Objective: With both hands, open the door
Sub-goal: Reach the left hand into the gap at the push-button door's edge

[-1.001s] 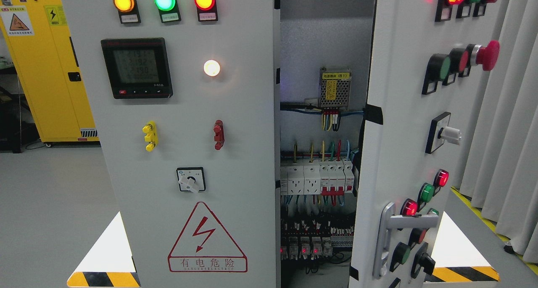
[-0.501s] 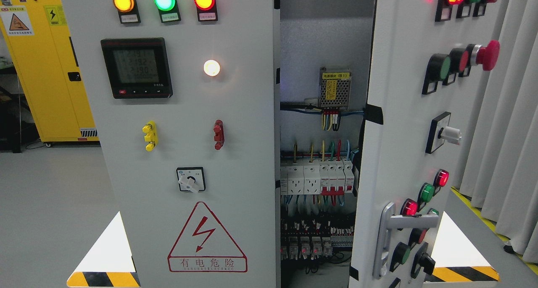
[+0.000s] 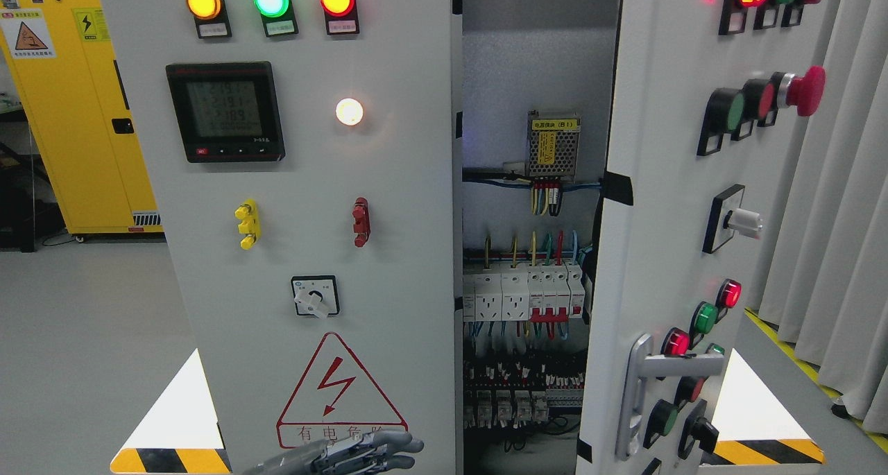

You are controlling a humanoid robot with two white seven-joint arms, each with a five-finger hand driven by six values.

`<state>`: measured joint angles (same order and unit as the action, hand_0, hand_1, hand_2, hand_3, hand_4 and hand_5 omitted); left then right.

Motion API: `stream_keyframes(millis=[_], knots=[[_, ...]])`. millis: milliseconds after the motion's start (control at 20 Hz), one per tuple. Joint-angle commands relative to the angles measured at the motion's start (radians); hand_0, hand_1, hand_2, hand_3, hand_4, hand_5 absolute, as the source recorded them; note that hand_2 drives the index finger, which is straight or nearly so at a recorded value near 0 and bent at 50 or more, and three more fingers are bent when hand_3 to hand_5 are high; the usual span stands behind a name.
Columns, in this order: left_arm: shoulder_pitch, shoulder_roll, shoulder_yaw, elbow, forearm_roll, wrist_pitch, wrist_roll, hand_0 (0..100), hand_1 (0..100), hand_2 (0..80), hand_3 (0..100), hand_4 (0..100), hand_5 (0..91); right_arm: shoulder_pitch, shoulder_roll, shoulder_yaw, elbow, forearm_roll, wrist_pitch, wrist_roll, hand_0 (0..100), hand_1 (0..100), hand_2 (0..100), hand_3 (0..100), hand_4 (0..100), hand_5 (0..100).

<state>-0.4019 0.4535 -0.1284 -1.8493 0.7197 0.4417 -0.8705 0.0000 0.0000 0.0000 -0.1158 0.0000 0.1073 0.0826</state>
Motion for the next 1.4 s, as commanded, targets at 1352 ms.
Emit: stream_keyframes(millis=[1352], knots=[[-0.732, -0.309, -0.231, 0.493, 0.218, 0.215, 0.007, 12, 56, 0.0, 0, 0, 0.0, 0.006, 0.018, 0.023, 0.001, -0.028, 0.000, 0.000, 0, 50, 4, 0, 0, 0]])
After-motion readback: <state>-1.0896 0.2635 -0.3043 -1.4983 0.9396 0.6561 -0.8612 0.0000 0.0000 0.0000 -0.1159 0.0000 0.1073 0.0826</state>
